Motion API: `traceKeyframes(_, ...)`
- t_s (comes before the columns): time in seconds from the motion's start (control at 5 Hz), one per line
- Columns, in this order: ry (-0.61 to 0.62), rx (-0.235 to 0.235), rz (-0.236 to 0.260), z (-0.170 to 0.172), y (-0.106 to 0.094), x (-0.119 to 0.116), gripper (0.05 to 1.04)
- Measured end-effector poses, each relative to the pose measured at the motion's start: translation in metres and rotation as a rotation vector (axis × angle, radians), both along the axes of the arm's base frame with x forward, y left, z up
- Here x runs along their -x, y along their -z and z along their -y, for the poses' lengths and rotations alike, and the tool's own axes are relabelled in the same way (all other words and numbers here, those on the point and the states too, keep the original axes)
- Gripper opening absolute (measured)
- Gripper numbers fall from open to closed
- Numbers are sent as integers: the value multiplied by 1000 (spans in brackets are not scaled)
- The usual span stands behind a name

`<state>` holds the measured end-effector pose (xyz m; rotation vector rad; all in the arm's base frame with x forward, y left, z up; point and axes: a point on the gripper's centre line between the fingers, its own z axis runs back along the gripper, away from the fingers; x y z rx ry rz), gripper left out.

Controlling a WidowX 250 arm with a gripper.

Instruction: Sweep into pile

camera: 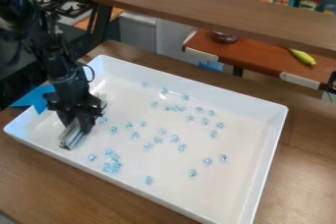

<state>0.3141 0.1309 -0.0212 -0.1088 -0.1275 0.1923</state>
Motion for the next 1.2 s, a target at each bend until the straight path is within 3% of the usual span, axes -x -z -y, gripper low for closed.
traceKeyframes(0.6, 25, 54, -23, 56, 2, -2, 391)
traceKeyframes(1.2, 38, 76, -28, 120, 1, -18, 391)
